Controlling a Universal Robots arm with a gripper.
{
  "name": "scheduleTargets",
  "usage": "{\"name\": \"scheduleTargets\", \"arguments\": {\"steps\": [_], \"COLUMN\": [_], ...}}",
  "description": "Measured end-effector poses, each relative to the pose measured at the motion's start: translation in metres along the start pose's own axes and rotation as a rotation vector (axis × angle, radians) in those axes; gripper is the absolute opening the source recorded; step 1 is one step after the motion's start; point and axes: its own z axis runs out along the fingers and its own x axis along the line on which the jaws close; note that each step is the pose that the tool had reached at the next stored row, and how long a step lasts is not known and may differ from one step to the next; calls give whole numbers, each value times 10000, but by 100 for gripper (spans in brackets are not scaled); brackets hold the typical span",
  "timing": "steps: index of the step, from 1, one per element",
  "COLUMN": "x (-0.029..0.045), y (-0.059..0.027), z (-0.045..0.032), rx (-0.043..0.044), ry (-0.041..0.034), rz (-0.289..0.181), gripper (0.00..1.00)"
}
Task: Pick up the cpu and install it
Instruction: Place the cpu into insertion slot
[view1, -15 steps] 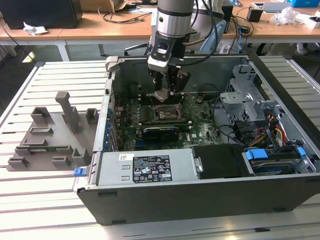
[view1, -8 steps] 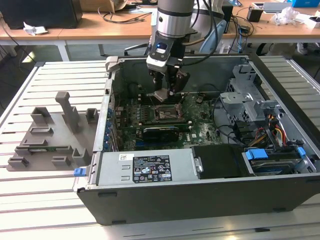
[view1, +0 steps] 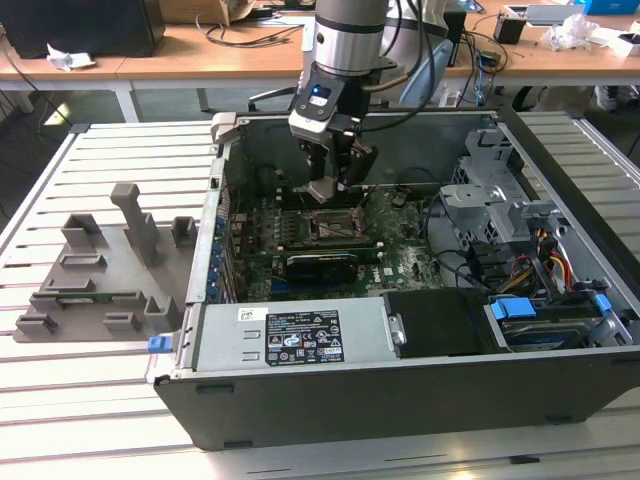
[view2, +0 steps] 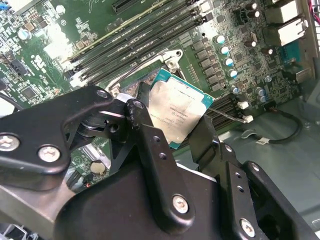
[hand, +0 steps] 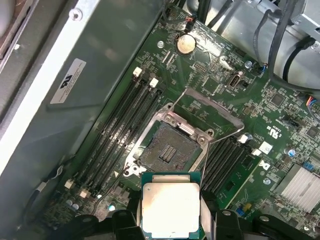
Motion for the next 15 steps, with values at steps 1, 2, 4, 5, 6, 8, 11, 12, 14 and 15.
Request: {"name": "scheduleTargets", "arguments": {"steps": [1, 2, 4, 5, 6, 8, 11, 12, 14, 15], "x": [0, 0, 0, 0, 0, 0, 0, 0, 0, 0], "y": [0, 0, 0, 0, 0, 0, 0, 0, 0, 0], "z": [0, 0, 0, 0, 0, 0, 0, 0, 0, 1], "rx": [4, 6, 11, 12, 14, 16, 18, 20, 22, 22], "ry": [5, 9, 19, 22, 30, 38, 51, 57, 66, 71], "rz": [102, 170, 333, 371, 462, 550, 702, 777, 881, 922], "gripper": [55, 55, 55, 55, 55, 55, 55, 55, 55, 55]}}
